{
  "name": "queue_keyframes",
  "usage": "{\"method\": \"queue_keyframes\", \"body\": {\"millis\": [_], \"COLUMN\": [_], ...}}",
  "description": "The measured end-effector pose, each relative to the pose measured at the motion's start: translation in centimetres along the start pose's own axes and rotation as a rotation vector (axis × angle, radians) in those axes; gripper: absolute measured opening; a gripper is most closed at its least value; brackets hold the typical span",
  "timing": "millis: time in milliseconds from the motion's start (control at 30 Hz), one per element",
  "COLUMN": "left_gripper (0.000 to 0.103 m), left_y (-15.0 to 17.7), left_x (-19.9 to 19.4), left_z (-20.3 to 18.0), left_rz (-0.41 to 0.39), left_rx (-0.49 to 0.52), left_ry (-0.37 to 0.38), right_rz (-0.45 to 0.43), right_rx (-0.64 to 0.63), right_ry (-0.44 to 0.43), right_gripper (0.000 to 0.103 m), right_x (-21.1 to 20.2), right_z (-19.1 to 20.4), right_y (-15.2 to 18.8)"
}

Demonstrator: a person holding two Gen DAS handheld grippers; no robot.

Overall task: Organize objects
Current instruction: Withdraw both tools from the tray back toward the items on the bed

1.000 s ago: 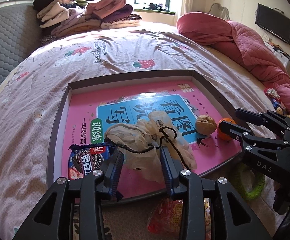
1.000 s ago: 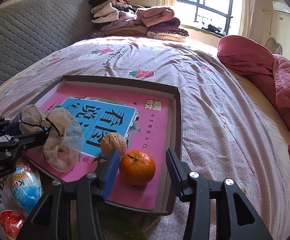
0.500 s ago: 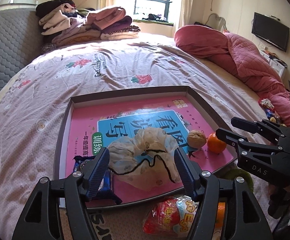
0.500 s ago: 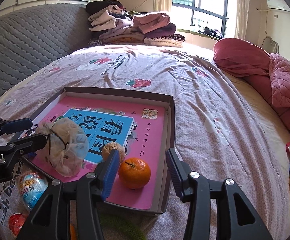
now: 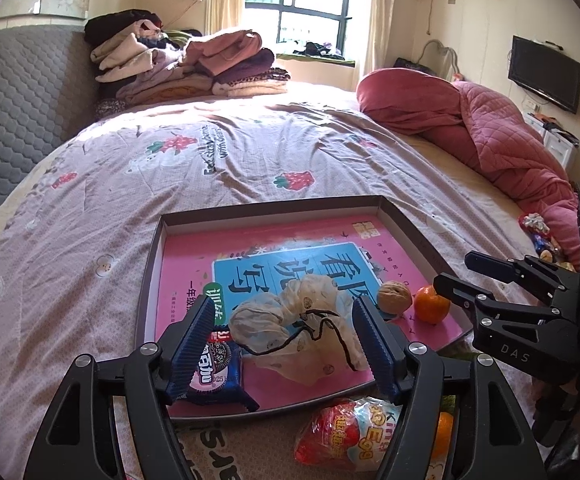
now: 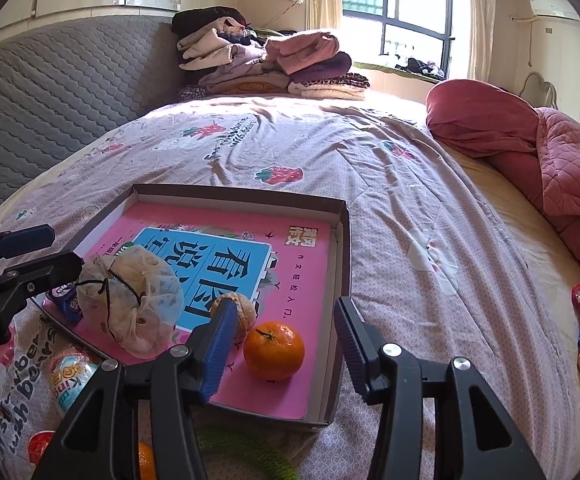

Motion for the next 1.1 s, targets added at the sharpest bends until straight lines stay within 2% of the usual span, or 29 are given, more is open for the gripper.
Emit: {"method": "queue_keyframes", "body": {"millis": [500, 1100], "left_gripper": [0.074, 0.074], "left_y": [-1.0, -0.7], "left_x": [-5.1, -7.9], "left_z": [-0.8, -1.6], "left_rz": [-0.072, -0.104], "left_rx": [0.022, 0.035], "left_ry": [-0.031, -0.045], "right_rz": [-0.093, -0.178], "right_rx": [-0.01, -0.046], "right_ry": [-0.038, -0.077], "right_gripper": [0.053, 0.053], "right_x": [-3.8, -8.0], "right_z": [1.2, 2.8], "right_y": [-1.9, -3.0]}}
Point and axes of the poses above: each gripper's, at about its wrist camera, not at the fingertips, and x roughly the way its jaws point, z to its left, y to its underside, the point moved 6 cm from there along x, roughly the way its jaws point, and after that the axes turned 1 degree about -y, right-handed, at the moved point
